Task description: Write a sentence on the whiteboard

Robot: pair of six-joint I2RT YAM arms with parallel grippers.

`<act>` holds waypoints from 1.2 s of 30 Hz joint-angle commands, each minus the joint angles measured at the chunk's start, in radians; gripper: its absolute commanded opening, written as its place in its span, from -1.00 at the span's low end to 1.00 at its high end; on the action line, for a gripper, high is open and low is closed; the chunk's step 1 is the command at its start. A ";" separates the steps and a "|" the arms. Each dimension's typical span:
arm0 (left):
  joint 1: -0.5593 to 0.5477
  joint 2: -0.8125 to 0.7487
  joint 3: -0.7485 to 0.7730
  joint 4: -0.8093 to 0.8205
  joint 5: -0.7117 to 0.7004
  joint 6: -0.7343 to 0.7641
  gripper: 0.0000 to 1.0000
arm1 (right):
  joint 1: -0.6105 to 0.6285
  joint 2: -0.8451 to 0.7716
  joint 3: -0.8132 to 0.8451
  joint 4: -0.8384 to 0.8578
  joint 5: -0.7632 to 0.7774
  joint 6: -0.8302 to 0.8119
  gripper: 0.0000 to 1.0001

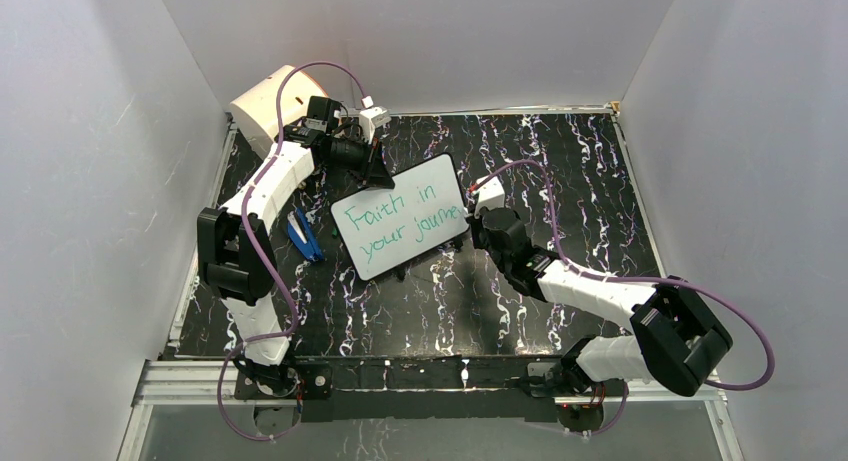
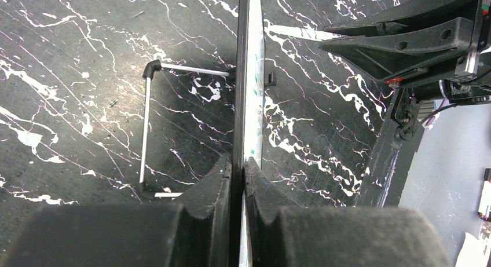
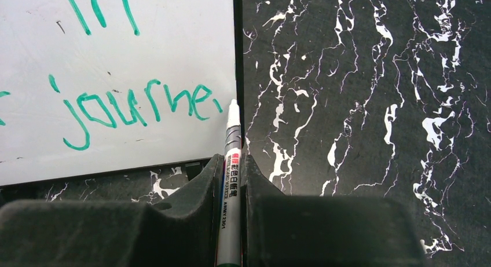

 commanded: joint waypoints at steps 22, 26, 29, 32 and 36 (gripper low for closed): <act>-0.024 0.051 -0.022 -0.082 -0.121 0.032 -1.00 | -0.011 0.032 0.043 0.083 -0.027 0.003 -1.00; -0.023 0.051 -0.023 -0.082 -0.120 0.033 -1.00 | -0.011 0.045 0.045 0.081 -0.053 0.005 -1.00; -0.024 0.050 -0.023 -0.082 -0.119 0.033 -1.00 | -0.012 0.045 0.044 0.062 -0.065 0.008 -1.00; -0.024 0.053 -0.020 -0.082 -0.120 0.032 -1.00 | -0.010 0.043 0.047 0.021 -0.085 0.016 -1.00; -0.024 0.052 -0.019 -0.083 -0.120 0.032 -1.00 | -0.011 0.039 0.053 -0.032 -0.131 0.033 -1.00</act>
